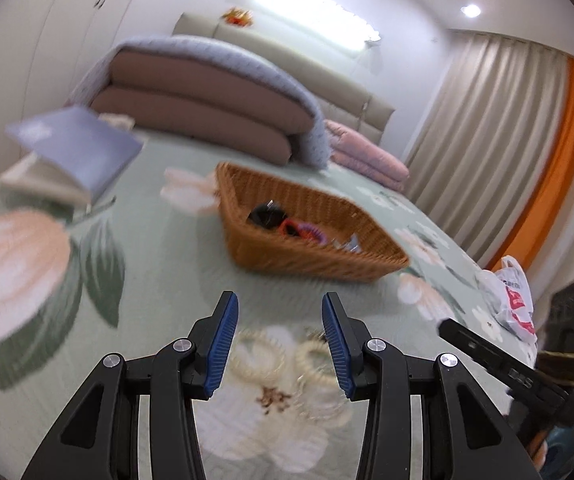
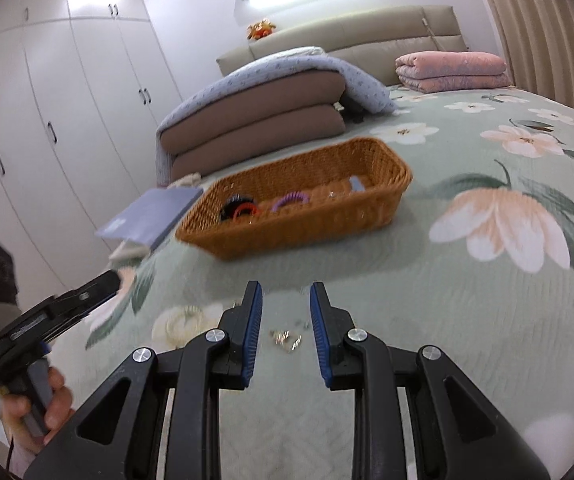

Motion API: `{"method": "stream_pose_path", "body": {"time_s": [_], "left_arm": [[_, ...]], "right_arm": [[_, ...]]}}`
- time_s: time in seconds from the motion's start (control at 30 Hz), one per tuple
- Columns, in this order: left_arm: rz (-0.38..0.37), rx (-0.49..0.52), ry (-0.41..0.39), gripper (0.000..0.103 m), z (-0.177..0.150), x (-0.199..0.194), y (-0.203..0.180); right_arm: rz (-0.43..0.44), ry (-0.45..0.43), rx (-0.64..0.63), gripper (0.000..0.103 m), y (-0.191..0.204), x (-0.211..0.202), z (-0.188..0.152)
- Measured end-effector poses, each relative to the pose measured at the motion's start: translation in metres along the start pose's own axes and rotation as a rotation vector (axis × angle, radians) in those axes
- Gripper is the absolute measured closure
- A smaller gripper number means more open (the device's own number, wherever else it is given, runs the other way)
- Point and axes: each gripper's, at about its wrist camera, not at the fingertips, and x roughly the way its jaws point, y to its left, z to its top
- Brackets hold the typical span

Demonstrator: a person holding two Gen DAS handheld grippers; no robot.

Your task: Organize jewelry

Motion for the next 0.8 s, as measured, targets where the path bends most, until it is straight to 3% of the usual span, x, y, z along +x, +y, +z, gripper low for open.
{"method": "stream_pose_path", "body": {"time_s": [0.2, 0.43, 0.6, 0.8], "left_arm": [[-0.016, -0.025, 0.085, 0.058, -0.014, 0.025, 0.011], [0.006, -0.029, 0.087, 0.058, -0.015, 0.024, 0.013], [0.023, -0.033, 0.179, 0.058, -0.018, 0.04, 0.015], [0.076, 0.002, 0.204, 0.058, -0.023, 0.047, 0.011]], "right_arm": [[-0.034, 0.027, -0.033, 0.076, 0.008, 0.006, -0.019], [-0.017, 0.066, -0.029, 0.074, 0.004, 0.015, -0.021], [-0.056, 0.154, -0.034, 0.07, 0.004, 0.035, -0.026], [-0.082, 0.24, -0.071, 0.07, 0.01, 0.055, -0.03]]}}
